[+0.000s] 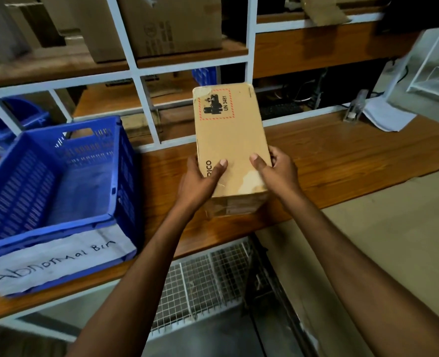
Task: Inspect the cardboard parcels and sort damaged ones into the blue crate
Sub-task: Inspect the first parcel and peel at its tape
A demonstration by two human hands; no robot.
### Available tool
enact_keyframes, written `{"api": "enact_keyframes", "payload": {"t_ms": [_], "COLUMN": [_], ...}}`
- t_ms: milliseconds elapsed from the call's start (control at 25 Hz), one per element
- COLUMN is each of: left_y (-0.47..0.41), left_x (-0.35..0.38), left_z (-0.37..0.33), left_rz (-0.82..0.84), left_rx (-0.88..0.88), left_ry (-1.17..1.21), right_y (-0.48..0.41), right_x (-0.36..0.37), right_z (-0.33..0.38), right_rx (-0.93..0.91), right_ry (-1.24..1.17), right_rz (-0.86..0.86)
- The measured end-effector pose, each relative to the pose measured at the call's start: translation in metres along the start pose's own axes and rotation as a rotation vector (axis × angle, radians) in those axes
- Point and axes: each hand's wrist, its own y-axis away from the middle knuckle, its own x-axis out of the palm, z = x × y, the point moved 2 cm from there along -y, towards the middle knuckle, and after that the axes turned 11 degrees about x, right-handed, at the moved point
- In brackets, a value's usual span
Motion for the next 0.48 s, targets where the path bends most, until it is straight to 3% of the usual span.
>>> {"api": "enact_keyframes", "payload": {"t_ms": [80,200,320,480], "left_y": [0.001,-0.005,-0.004,0.001], "left_x": [0.003,0.001,-0.005,-0.007], "left_z": [0.002,0.008,0.009,0.011], "left_rz": [0.029,0.046,0.067,0.093], "left_rx": [-0.007,0.019,-0.026,0.005], "left_ry": [0.038,0.098,0.157,0.152], "right_y": [0.002,-0.003,0.0,0.007], "right_x": [0.001,0.0,0.003,0.005], "right_z": [-0.001,-0.004,-0.006,-0.018], "right_rx": [0.064,0.002,0.082,0.028], "right_ry": [-0.023,0.067,-0.011,0.032], "right_rz": [0.065,0.028,0.099,0.098]}}
